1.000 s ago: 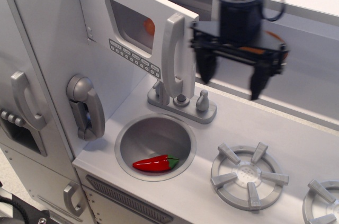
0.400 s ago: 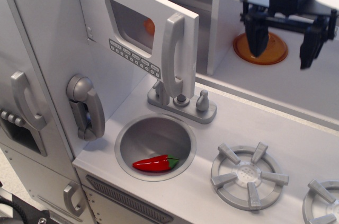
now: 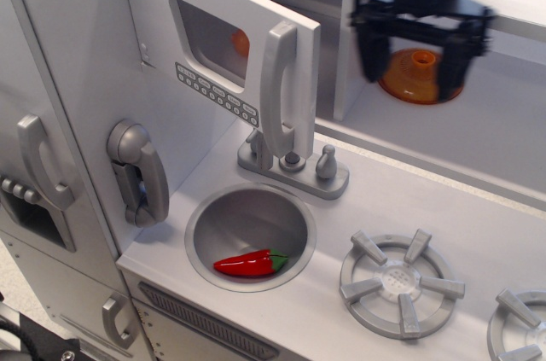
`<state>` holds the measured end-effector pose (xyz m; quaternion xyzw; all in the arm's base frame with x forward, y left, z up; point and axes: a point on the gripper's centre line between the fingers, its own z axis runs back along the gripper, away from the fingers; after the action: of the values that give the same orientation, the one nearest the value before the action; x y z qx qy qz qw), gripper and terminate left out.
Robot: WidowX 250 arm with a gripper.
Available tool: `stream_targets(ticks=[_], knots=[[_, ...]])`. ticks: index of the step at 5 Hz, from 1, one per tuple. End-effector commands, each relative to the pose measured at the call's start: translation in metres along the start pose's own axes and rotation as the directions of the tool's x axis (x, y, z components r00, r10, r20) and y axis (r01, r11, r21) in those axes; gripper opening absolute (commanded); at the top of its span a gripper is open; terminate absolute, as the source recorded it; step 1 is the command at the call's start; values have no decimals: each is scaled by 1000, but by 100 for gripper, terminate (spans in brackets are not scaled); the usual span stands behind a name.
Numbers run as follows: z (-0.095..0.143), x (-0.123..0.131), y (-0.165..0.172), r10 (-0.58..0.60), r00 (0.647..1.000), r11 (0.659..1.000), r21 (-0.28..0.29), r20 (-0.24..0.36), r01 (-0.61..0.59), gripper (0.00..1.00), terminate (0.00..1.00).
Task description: Open microwave
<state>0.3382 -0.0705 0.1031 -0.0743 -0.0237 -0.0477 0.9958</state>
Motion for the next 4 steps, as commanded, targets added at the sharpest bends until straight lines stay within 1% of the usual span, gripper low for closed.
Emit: stream_targets(ticks=[1, 2, 3, 4], knots=[[44, -13, 42, 48, 987, 998, 33, 152, -54, 100, 0], [46, -26, 60, 78, 985, 996, 41, 155, -85, 100, 0], [42, -50, 69, 54, 990, 997, 56, 129, -62, 100, 0], [32, -75, 75, 6, 995, 996, 85, 99, -15, 100, 0]])
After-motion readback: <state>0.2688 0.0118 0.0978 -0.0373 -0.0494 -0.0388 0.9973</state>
